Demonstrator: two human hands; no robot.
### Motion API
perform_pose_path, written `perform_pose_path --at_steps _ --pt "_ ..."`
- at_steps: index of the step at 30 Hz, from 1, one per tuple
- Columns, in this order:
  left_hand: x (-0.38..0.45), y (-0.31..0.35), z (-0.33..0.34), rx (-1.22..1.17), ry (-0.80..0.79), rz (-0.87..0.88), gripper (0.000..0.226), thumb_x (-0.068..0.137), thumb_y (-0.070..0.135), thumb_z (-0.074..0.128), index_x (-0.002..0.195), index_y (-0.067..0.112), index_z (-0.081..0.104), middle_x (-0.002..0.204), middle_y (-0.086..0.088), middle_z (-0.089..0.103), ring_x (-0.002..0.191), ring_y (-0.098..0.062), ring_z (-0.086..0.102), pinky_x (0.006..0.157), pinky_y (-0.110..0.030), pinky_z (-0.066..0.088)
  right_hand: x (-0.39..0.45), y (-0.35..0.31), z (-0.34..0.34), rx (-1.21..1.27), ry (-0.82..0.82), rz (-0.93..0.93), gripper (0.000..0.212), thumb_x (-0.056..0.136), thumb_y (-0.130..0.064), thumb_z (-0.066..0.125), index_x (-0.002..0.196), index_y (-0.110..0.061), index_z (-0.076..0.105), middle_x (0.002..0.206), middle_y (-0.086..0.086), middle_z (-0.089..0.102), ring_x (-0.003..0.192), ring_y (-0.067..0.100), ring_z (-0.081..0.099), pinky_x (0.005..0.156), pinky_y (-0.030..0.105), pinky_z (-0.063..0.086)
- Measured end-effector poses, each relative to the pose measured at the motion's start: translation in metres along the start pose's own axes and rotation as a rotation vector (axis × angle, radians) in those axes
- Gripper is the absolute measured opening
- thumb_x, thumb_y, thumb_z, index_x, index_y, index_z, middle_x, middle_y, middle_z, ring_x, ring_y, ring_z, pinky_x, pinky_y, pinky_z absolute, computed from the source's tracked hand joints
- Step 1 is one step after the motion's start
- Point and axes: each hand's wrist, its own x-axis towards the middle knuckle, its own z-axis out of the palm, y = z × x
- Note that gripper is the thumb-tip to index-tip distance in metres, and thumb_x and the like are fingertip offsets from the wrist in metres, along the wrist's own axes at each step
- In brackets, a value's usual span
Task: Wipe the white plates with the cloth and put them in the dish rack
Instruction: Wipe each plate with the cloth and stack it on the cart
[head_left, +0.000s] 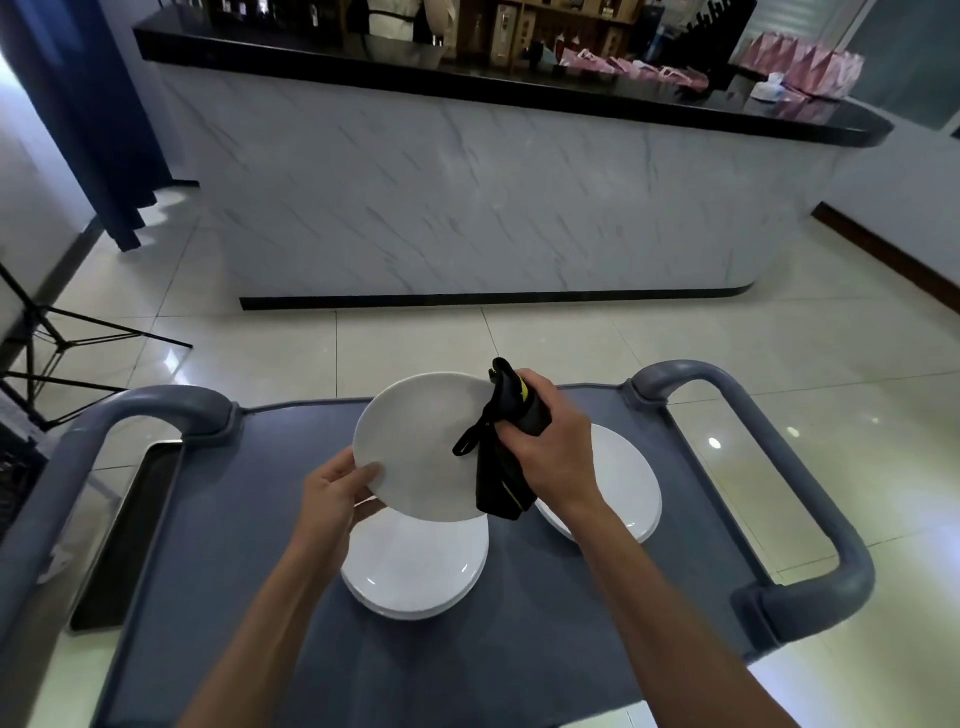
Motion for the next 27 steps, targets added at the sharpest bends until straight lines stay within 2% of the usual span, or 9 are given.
perform_pose_path --at_steps 5,8,10,13,16,19,23,27 --pt "-0.003 -0.006 0.001 -0.014 -0.039 -0.096 0.033 0.092 0.002 0.049 0.094 0.015 0.079 0.099 -0.012 0.074 0.098 -0.032 0.07 0.08 -0.049 0.06 -0.011 -0.003 -0.004 -0.143 0.023 -0.154 0.051 0.076 -0.013 0.076 0.119 -0.034 0.061 0.096 -0.015 0.064 0.089 0.014 0.06 0.076 0.03 0.051" --pt "-0.004 -0.01 0.001 -0.11 -0.042 -0.201 0.033 0.095 0.015 0.045 0.109 0.009 0.074 0.116 -0.011 0.073 0.107 -0.03 0.07 0.081 -0.053 0.059 -0.019 -0.003 -0.003 -0.209 0.073 -0.286 0.051 0.077 -0.011 0.077 0.12 -0.03 0.06 0.103 -0.013 0.065 0.093 0.017 0.06 0.08 0.028 0.049" --pt "-0.005 -0.011 0.0 -0.156 -0.008 -0.316 0.036 0.099 0.029 0.049 0.117 0.005 0.068 0.118 -0.013 0.073 0.107 -0.033 0.07 0.079 -0.055 0.059 -0.024 -0.001 -0.002 -0.262 0.107 -0.351 0.051 0.076 -0.008 0.078 0.12 -0.027 0.061 0.105 -0.008 0.067 0.094 0.019 0.06 0.083 0.022 0.046" --pt "-0.007 -0.007 -0.001 -0.128 -0.032 -0.458 0.055 0.097 0.052 0.053 0.12 0.005 0.065 0.115 -0.013 0.074 0.103 -0.035 0.072 0.075 -0.051 0.06 -0.029 0.005 0.0 -0.338 0.166 -0.428 0.048 0.073 -0.001 0.08 0.116 -0.018 0.067 0.107 -0.003 0.068 0.093 0.018 0.06 0.086 0.012 0.04" --pt "-0.008 -0.001 0.003 -0.125 -0.088 -0.507 0.07 0.089 0.067 0.055 0.121 0.006 0.065 0.115 -0.012 0.074 0.103 -0.036 0.072 0.072 -0.043 0.058 -0.033 0.011 0.003 -0.362 0.191 -0.519 0.044 0.073 0.003 0.079 0.114 -0.011 0.071 0.105 0.003 0.068 0.092 0.023 0.062 0.084 0.021 0.047" --pt "-0.008 0.005 0.009 -0.17 -0.095 -0.513 0.078 0.08 0.074 0.06 0.119 0.007 0.068 0.116 -0.012 0.074 0.103 -0.038 0.071 0.072 -0.04 0.057 -0.039 0.016 0.006 -0.361 0.168 -0.616 0.047 0.076 0.003 0.078 0.118 -0.014 0.065 0.103 0.009 0.068 0.09 0.027 0.062 0.082 0.032 0.051" --pt "-0.01 0.007 0.015 -0.231 -0.06 -0.529 0.067 0.08 0.064 0.069 0.114 0.007 0.07 0.113 -0.012 0.075 0.1 -0.037 0.072 0.066 -0.036 0.057 -0.049 0.024 0.008 -0.372 0.133 -0.685 0.05 0.076 0.002 0.08 0.12 -0.015 0.062 0.101 0.013 0.066 0.089 0.029 0.061 0.076 0.04 0.051" --pt "-0.012 0.005 0.02 -0.4 -0.011 -0.539 0.036 0.089 0.028 0.066 0.11 -0.002 0.066 0.112 -0.02 0.073 0.097 -0.039 0.073 0.062 -0.036 0.06 -0.056 0.03 0.009 -0.367 0.106 -0.693 0.044 0.081 -0.002 0.079 0.12 -0.017 0.063 0.103 0.013 0.066 0.094 0.028 0.06 0.078 0.041 0.05"
